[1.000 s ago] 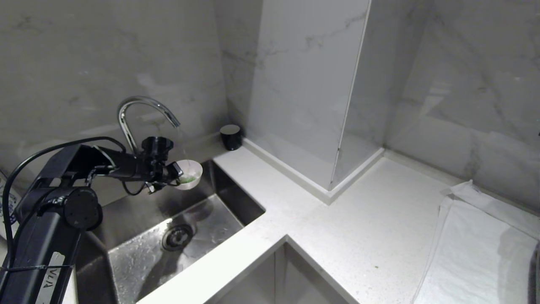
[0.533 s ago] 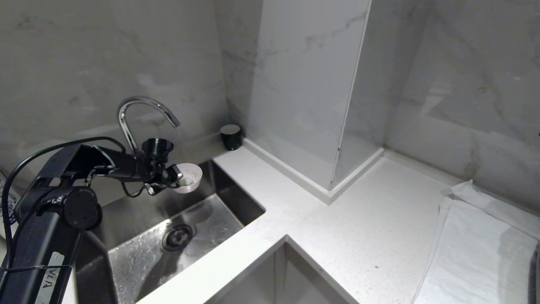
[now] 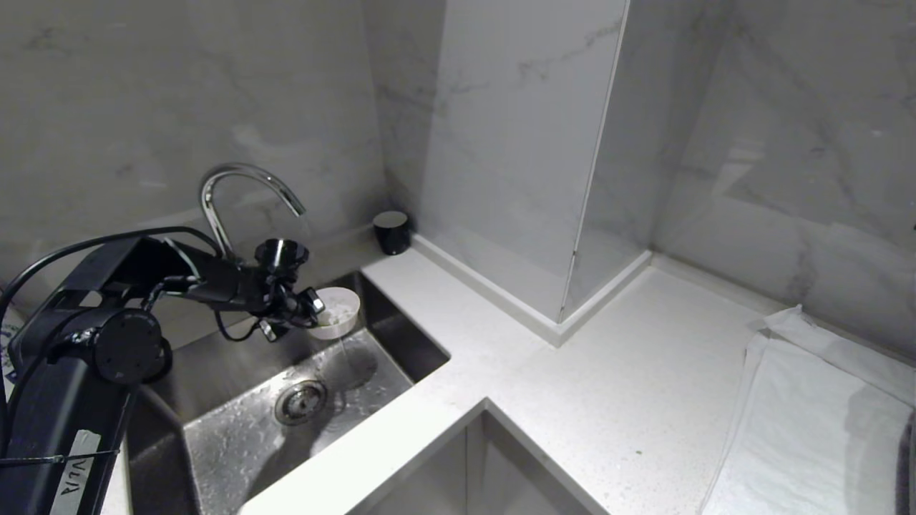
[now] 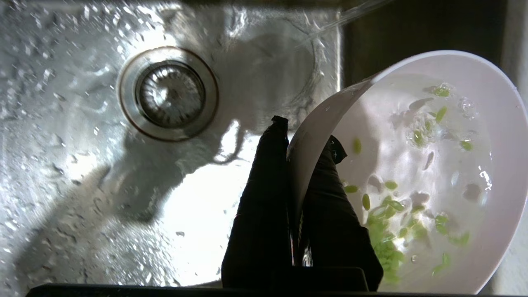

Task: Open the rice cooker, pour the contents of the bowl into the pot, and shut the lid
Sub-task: Fill a bowl with water from the tap, then place the bowl on the table

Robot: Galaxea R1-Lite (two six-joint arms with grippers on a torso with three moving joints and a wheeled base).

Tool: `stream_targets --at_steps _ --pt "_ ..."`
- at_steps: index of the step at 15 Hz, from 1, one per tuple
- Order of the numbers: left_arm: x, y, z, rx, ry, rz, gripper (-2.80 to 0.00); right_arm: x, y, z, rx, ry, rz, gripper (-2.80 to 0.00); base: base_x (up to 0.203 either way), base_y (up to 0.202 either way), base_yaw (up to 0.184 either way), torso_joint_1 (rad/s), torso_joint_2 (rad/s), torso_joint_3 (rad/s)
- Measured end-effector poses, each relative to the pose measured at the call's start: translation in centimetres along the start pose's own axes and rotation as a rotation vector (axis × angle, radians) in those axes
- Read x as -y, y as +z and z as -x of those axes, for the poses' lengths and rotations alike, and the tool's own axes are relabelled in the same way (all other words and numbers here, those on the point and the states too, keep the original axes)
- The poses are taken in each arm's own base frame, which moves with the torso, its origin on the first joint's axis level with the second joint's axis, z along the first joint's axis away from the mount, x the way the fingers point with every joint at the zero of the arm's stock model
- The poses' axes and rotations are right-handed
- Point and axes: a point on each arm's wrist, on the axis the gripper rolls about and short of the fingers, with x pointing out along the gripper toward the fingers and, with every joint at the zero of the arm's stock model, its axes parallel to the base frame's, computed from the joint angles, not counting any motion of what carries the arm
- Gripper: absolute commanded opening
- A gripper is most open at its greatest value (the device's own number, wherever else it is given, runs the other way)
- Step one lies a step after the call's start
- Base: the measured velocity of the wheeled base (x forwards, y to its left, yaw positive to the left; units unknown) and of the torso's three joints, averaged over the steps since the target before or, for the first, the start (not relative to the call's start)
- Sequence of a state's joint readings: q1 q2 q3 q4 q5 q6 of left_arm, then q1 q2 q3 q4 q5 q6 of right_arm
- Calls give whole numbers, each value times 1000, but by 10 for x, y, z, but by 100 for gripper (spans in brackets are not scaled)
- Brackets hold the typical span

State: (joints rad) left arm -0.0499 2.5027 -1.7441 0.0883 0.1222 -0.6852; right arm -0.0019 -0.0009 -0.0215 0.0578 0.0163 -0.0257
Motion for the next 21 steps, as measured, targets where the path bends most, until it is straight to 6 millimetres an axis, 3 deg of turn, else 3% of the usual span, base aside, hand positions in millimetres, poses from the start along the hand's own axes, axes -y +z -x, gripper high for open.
stream_targets --at_steps 8,21 --pt "39 -31 24 -37 -67 -69 -280 0 0 0 0 0 0 -280 0 0 0 0 0 0" --pt "119 -124 74 -154 -196 -266 -280 0 0 0 0 0 0 -280 0 0 0 0 0 0"
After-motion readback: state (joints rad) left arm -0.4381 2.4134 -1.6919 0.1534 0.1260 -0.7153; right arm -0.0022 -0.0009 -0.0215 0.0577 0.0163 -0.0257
